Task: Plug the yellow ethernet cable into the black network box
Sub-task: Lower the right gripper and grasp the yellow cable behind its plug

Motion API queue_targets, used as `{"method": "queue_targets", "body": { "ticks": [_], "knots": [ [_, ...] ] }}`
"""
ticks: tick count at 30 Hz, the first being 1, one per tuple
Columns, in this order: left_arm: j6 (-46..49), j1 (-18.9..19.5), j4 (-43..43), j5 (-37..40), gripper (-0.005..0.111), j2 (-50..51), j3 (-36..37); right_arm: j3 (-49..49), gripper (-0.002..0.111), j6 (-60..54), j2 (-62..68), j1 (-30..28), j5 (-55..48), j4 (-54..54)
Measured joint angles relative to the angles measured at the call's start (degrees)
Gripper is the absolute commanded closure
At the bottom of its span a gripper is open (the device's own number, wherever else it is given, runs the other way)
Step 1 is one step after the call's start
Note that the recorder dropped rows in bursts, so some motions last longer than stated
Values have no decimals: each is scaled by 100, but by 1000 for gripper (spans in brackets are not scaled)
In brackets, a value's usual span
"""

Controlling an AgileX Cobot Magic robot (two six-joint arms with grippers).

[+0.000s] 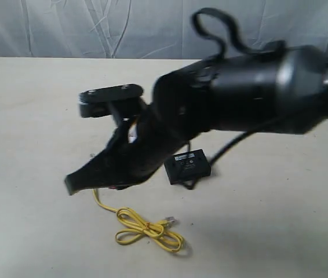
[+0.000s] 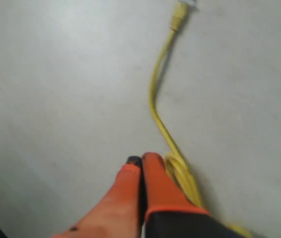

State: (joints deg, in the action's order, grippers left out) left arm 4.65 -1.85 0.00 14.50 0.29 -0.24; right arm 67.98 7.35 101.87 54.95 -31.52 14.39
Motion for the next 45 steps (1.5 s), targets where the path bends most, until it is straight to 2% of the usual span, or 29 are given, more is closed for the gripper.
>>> {"method": "queue_targets", "body": {
  "ticks": [4, 7, 12, 16, 18, 23, 25, 33, 35, 40, 42, 45],
  "knots": [
    [0, 0, 0, 0, 107, 0, 0, 599, 109, 134, 1013, 111, 417, 557],
    [0, 0, 0, 0, 107, 0, 0, 1225, 109, 350, 1478, 111, -104, 567],
    [0, 0, 0, 0, 107, 0, 0, 3395, 109, 2155, 2579, 329, -1854, -1347],
    [0, 0, 0, 0, 107, 0, 0, 4091, 108, 2994, 3183, 343, -2304, -2057],
    [0, 0, 0, 0, 107, 0, 0, 4121, 100, 3239, 3242, 343, -2370, -2370],
    [0, 0, 0, 0, 107, 0, 0, 4121, 70, 3445, 3328, 343, -2453, -2588],
    [0, 0, 0, 0, 107, 0, 0, 4121, 67, 3456, 3367, 343, -2428, -2591],
    [0, 0, 0, 0, 107, 0, 0, 4143, 68, 3634, 3452, 343, -2222, -2567],
    [0, 0, 0, 0, 107, 0, 0, 4143, 71, 3649, 3488, 343, -2210, -2579],
    [0, 0, 0, 0, 107, 0, 0, 4143, 93, 3649, 3571, 343, -2210, -2501],
    [0, 0, 0, 0, 107, 0, 0, 4143, 106, 3657, 3580, 343, -2201, -2485],
    [0, 0, 0, 0, 107, 0, 0, 4143, 109, 3643, 3595, 343, -2225, -2469]
  ]
}}
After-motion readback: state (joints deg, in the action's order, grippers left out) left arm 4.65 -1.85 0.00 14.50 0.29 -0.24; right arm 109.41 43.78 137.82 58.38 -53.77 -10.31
